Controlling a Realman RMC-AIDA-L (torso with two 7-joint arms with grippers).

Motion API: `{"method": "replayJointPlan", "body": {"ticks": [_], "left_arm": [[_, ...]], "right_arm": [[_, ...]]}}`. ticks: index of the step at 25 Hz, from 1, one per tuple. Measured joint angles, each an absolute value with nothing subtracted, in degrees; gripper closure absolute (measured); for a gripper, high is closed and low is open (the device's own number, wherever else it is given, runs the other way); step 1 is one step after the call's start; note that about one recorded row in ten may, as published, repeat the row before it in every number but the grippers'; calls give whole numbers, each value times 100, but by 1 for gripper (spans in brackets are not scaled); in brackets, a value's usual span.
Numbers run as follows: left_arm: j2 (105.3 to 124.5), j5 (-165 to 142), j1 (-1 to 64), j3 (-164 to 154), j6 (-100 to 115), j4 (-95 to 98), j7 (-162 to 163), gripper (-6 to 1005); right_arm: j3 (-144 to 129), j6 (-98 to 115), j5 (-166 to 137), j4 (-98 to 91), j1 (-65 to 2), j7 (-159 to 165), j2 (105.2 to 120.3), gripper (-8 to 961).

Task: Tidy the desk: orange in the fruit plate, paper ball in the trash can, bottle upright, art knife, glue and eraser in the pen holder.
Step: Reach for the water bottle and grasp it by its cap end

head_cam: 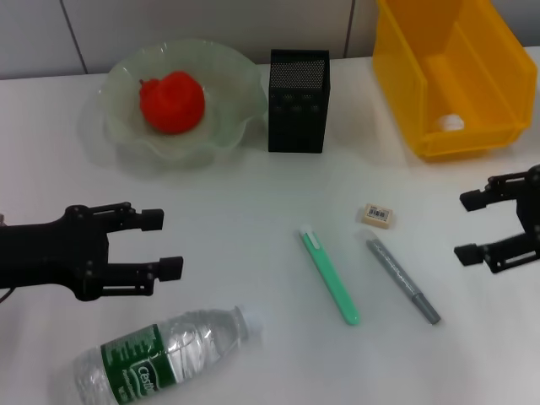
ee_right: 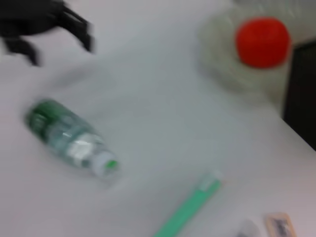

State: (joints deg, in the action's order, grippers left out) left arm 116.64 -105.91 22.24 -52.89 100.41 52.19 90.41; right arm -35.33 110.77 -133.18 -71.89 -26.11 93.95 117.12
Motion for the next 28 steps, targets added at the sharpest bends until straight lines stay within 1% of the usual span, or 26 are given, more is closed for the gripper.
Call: {"method": "replayJointPlan", "body": {"ticks": [1, 2, 6, 10, 11, 20, 24, 28], "left_arm": [[11657, -10619, 2230, -5290, 9994, 5245, 9075, 267], [11657, -10619, 2230, -5290, 9994, 5245, 9075, 268], [11674, -11031, 2285, -5293, 9810, 5592, 9507, 271], [11827, -11713, 2418, -5478, 9740, 6302, 10280, 273], [11839, -11854, 2457, -5629, 9721, 6470, 10504, 274], [11858, -13291, 2772, -7835, 9421, 8407, 12938, 279], [11869, -13851, 3015, -8903, 9426, 8829, 13977, 282], [11881, -14178, 3077, -9725, 9367, 9247, 14866, 284]], "right_arm": [[-3301, 11211, -12922, -6530, -2494, 8852, 11545, 114], [-3301, 11211, -12922, -6530, -2494, 8852, 11545, 114], [-3079, 11424, -12477, -5340, -2246, 7981, 11146, 115], [-3067, 11299, -12502, -5333, -2010, 7778, 11149, 115], [-3063, 11290, -12503, -5360, -1959, 7755, 11155, 115], [-2794, 11421, -12791, -5397, -1787, 7762, 11113, 116], [-2759, 11433, -12802, -5473, -1741, 7741, 11105, 117], [-2782, 11459, -12883, -5496, -1741, 7731, 11103, 117]]}}
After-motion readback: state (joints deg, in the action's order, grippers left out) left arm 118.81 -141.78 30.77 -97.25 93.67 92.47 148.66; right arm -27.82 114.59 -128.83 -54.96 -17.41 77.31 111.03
